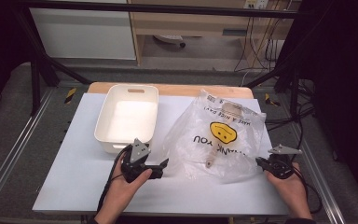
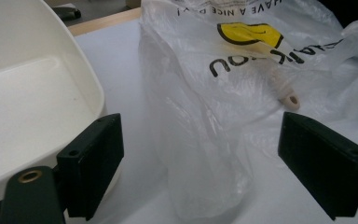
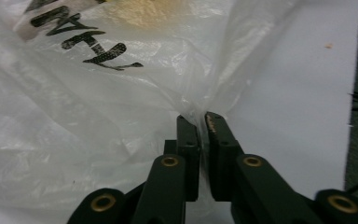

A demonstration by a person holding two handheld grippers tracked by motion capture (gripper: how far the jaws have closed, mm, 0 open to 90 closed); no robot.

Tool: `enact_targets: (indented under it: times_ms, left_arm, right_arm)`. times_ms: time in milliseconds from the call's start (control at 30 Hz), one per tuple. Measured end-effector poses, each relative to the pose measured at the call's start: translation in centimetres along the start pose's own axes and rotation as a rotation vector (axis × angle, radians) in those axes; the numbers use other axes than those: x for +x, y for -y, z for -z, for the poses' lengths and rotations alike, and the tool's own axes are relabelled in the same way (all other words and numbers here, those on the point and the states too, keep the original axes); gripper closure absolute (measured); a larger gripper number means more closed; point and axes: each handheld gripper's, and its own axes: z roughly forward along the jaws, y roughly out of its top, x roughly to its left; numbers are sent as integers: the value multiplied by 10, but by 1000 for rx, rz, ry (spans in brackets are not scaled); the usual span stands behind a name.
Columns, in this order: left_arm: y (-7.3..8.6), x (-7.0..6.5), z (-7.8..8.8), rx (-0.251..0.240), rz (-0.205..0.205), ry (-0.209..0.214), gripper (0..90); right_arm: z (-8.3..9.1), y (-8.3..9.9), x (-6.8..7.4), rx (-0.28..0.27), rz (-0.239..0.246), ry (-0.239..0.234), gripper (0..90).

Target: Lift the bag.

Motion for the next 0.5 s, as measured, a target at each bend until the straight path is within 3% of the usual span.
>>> enact_targets:
  times_ms: [167, 267, 367, 500]
  left_arm:
    - [7, -4, -12, 36, -6, 0, 142]
    - [12, -4, -15, 52, -22, -34, 143]
    - [17, 0, -14, 55, -9, -52, 146]
    - [25, 4, -20, 65, 24, -51, 169]
  right_arm:
    - [3, 1, 15, 17, 2, -50, 503]
    - [6, 0, 26, -2, 19, -26, 304]
    - [9, -3, 34, -21, 16, -11, 163]
    - [13, -3, 39, -43, -10, 5, 73]
